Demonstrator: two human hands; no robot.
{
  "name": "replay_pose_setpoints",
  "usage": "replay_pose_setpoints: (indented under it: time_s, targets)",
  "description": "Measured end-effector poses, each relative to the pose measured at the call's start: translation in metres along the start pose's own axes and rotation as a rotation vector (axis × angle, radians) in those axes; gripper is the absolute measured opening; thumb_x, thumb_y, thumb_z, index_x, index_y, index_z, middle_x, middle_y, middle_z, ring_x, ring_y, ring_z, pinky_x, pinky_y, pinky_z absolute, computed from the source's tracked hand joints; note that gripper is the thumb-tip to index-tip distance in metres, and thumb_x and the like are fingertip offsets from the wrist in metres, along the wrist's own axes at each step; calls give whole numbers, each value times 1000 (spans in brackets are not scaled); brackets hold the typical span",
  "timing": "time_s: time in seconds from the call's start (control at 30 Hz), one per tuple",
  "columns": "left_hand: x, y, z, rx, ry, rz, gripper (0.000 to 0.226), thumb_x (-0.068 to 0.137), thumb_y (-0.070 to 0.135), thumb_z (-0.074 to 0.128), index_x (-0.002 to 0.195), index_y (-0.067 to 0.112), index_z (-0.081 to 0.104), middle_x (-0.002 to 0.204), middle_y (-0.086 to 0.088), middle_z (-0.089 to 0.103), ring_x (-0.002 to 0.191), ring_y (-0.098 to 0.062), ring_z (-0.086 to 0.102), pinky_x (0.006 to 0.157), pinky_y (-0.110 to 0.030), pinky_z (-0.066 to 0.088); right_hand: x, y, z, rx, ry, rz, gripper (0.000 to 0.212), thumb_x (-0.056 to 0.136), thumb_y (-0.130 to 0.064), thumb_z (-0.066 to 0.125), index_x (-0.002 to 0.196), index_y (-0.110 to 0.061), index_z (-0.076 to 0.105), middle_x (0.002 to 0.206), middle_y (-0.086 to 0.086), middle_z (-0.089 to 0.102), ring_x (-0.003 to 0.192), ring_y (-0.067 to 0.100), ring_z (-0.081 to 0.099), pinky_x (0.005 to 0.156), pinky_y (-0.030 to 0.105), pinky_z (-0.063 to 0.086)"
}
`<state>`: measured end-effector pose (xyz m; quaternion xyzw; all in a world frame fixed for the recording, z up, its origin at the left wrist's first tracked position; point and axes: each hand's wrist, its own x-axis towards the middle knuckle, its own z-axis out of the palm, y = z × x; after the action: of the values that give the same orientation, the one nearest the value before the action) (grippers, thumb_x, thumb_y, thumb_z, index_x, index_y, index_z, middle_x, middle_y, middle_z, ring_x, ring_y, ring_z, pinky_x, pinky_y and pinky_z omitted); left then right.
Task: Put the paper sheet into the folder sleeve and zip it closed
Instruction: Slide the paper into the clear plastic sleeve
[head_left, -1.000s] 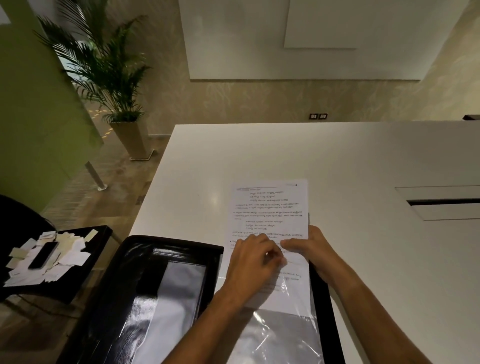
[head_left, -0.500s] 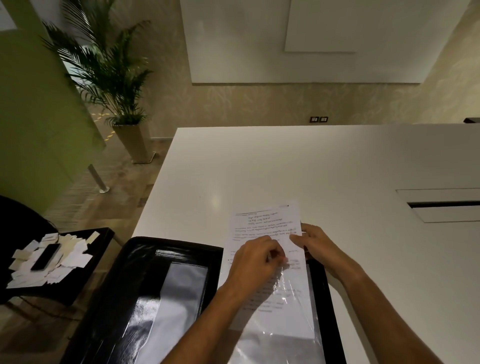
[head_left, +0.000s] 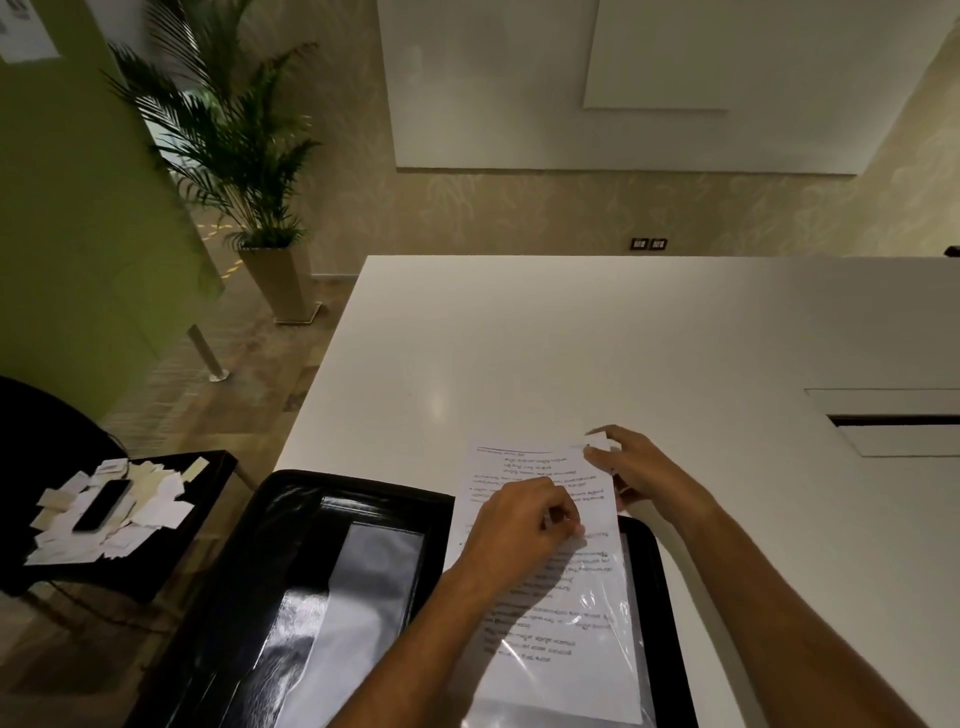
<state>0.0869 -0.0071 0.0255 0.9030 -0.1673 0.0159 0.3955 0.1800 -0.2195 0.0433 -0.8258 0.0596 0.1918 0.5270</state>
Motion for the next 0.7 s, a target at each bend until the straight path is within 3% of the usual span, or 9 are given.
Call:
replay_pose_setpoints:
  time_s: [0.1, 0.2, 0.27, 0.43, 0.57, 0.7]
  targets:
    - [0, 0, -1, -11, -11, -18, 8, 96, 33, 78, 97, 26, 80, 98, 13, 76, 90, -6, 68, 80, -32, 59, 0, -5, -1, -19, 26, -49, 20, 101, 1, 65, 118, -1, 77, 106, 35, 79, 76, 32, 72, 66, 42, 54]
    - [3, -1, -3, -9, -12, -44, 7, 95, 31, 79, 96, 25, 82, 98, 11, 77, 90, -8, 69, 83, -36, 61, -3, -11, -10, -96, -40, -12, 23, 93, 10, 63, 108, 2, 78, 94, 37, 76, 75, 33, 72, 63, 36, 55]
    - [6, -1, -3, 11, -18, -50, 6, 95, 30, 79, 96, 26, 83, 97, 10, 77, 89, -8, 69, 84, -37, 61, -6, -12, -16, -224, -143, 37, 22, 89, 8, 67, 103, -3, 80, 88, 31, 78, 71, 29, 72, 59, 31, 59]
    - [7, 2, 2, 59, -30, -37, 5, 97, 29, 79, 99, 27, 83, 99, 10, 78, 90, -9, 70, 85, -37, 62, -9, -11, -9, -363, -186, -68, 26, 93, -9, 78, 117, -17, 79, 113, 21, 77, 79, 23, 70, 60, 30, 60]
    - [8, 2, 5, 68, -36, -47, 5, 96, 28, 80, 97, 27, 84, 100, 8, 79, 90, -11, 71, 85, -37, 62, -9, -10, 5, -521, -234, -211, 19, 93, -12, 74, 105, -20, 86, 110, 15, 80, 94, 33, 72, 79, 35, 53]
    - [8, 1, 7, 84, -23, -37, 6, 96, 30, 80, 100, 28, 83, 100, 8, 80, 90, -11, 72, 81, -29, 58, -16, -13, 5, -515, -249, -246, 23, 92, -7, 70, 101, -19, 87, 104, 11, 84, 101, 32, 76, 93, 47, 61]
